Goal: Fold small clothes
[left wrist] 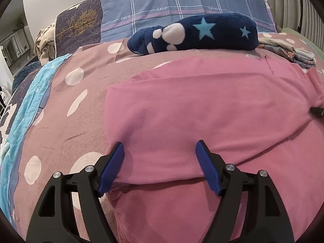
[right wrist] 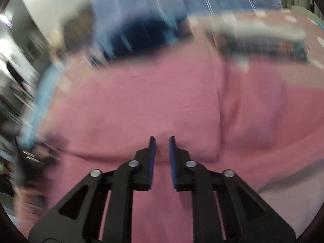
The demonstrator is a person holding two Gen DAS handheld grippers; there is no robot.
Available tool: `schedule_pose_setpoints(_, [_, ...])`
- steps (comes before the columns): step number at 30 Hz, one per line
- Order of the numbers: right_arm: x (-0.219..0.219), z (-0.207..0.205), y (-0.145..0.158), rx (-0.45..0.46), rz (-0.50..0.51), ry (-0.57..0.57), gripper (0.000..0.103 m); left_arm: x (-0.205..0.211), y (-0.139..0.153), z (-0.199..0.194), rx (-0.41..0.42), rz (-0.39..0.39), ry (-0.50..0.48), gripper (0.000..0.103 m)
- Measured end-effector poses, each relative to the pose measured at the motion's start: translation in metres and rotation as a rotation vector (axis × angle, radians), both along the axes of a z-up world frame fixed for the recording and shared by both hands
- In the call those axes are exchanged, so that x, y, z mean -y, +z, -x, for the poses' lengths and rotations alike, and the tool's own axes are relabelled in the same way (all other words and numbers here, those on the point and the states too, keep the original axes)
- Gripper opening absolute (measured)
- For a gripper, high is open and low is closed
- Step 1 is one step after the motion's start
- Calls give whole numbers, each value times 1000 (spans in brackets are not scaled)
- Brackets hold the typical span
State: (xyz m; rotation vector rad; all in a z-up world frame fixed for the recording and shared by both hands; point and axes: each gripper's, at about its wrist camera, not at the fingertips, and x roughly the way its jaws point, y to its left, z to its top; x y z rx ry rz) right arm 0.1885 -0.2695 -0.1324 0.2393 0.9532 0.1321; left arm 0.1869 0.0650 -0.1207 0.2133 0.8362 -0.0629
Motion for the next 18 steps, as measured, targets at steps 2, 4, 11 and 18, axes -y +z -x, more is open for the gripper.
schedule_pose_setpoints(2, [6, 9, 6, 8, -26, 10, 13, 1, 0, 0, 1, -2, 1, 75])
schedule_pose_setpoints(4, [33, 26, 23, 17, -140, -54, 12, 2, 0, 0, 3, -8, 1, 75])
schedule_pose_setpoints(11, [186, 74, 90, 153, -91, -546, 39, 3, 0, 0, 5, -17, 2, 75])
schedule_pose_setpoints(18, [246, 78, 78, 39, -97, -670, 44, 2, 0, 0, 5, -16, 5, 77])
